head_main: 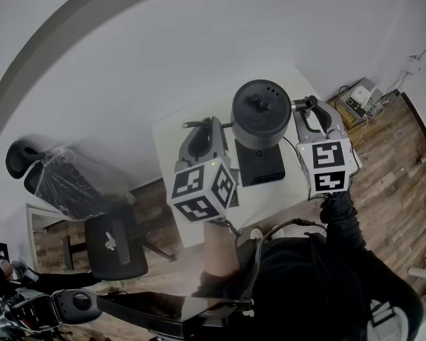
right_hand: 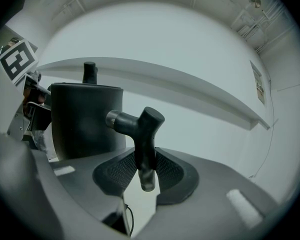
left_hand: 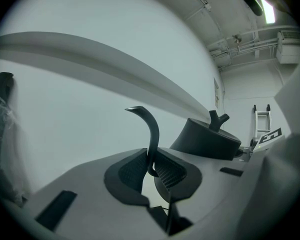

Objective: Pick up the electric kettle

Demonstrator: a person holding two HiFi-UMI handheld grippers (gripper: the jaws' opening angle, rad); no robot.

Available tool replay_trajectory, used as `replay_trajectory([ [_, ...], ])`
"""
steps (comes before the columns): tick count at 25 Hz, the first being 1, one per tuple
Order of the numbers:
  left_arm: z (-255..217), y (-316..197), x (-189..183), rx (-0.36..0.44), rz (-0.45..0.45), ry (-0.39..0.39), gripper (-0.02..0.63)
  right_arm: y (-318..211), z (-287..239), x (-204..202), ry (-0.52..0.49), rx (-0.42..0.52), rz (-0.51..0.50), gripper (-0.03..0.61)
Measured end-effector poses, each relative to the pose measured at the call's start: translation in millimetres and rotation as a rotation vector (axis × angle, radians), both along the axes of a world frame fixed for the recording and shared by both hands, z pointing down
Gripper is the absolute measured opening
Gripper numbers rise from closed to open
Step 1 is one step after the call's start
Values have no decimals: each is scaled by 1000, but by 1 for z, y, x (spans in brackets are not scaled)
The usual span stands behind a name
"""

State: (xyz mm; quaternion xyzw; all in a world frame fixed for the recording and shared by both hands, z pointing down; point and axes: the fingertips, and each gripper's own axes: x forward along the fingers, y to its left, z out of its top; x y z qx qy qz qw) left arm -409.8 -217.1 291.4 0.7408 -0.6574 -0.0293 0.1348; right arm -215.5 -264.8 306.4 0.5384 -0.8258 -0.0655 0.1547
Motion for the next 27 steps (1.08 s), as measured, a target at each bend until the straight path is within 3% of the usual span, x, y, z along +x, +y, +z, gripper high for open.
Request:
replay_trajectory([
  [27, 5, -6, 2, -14, -6, 2, 43, -6, 4, 2, 10, -2, 1, 100],
])
